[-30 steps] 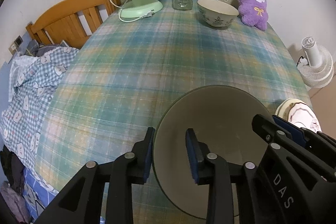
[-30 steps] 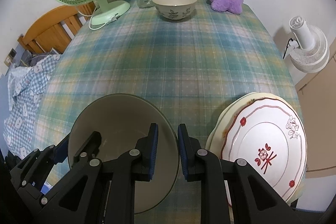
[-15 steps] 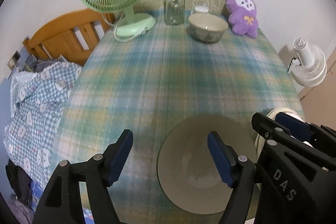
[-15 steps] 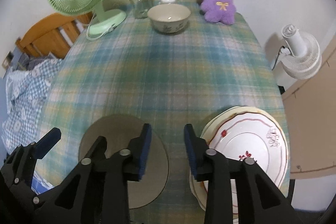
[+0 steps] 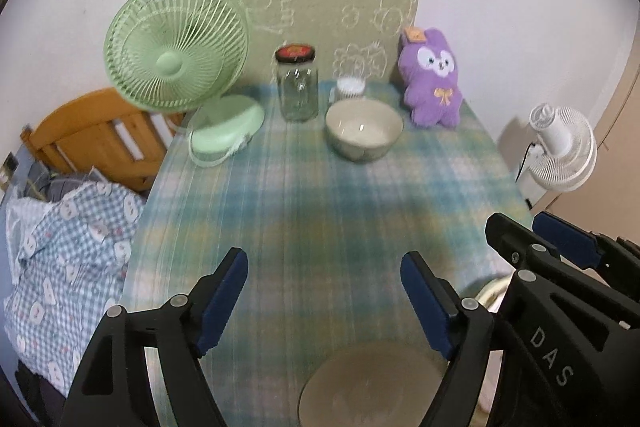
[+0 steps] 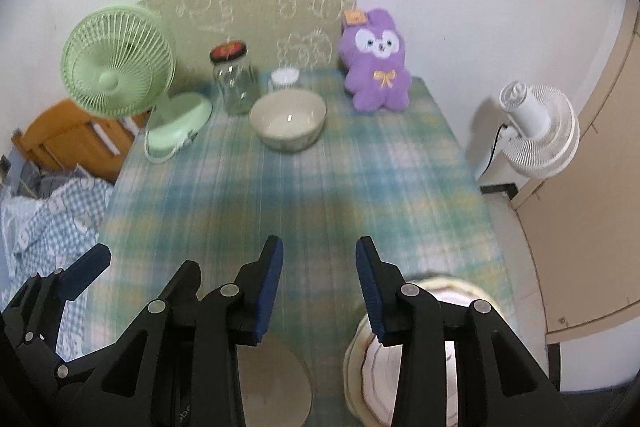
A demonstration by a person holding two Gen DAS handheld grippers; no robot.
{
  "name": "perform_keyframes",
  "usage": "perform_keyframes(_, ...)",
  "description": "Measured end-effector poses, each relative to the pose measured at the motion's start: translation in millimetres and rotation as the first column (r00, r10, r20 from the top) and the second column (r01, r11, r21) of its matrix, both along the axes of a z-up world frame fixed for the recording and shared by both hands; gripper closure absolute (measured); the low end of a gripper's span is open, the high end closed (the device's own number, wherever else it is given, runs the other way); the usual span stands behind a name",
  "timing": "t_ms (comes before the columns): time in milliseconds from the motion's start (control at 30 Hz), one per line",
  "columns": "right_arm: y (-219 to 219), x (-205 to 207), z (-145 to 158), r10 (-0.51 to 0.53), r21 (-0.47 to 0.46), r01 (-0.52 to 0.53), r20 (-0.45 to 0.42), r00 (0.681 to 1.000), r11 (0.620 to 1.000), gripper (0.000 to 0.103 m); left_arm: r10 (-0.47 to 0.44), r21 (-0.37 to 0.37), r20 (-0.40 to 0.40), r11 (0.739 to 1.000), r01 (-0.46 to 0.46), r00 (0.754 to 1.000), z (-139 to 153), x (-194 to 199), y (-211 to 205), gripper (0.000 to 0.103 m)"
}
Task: Organize plates and bowls
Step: 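Move both grippers to the third plain plate beside the glass jar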
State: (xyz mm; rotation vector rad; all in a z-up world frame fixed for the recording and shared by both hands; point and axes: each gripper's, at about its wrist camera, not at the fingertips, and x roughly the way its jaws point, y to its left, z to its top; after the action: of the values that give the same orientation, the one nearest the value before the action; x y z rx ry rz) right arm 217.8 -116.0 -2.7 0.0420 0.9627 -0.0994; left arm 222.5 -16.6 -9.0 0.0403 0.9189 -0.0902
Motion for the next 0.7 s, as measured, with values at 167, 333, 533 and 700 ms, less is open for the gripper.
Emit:
perform_keyframes(167,-6.7,29.4,7.1,0.0,-0.017,0.0,0.03,1.0,1.0,0.061,-0.006,0.019,0.036,1.0,0.005,0.999,4.4,30.5,-12.3,0.023)
perform_keyframes(333,-20.2,68.7,1.5,0.024,-0.002,-0.024,0.037,0.999,1.0,0.061,0.021,-0.003,0.02,1.0,-0.021,1.0,-3.3,68.3,-23.9,0.023)
perform_keyframes(533,-36.8,121.8,-7.7,0.078,-0.009,-0.078,0.047,0.996,0.997,0.043,0.053,-0.023,0.029,0.998,-0.052,0.998,-13.4,114.9,-39.7,0.022)
perform_keyframes(700,-46.9,165.8,-19.0,0.11,0.02,-0.111,0.053,0.993,0.994,0.042,0.076,-0.024,0.041,0.997,-0.075,0.996,-23.0,152.2,-46.8,0.021)
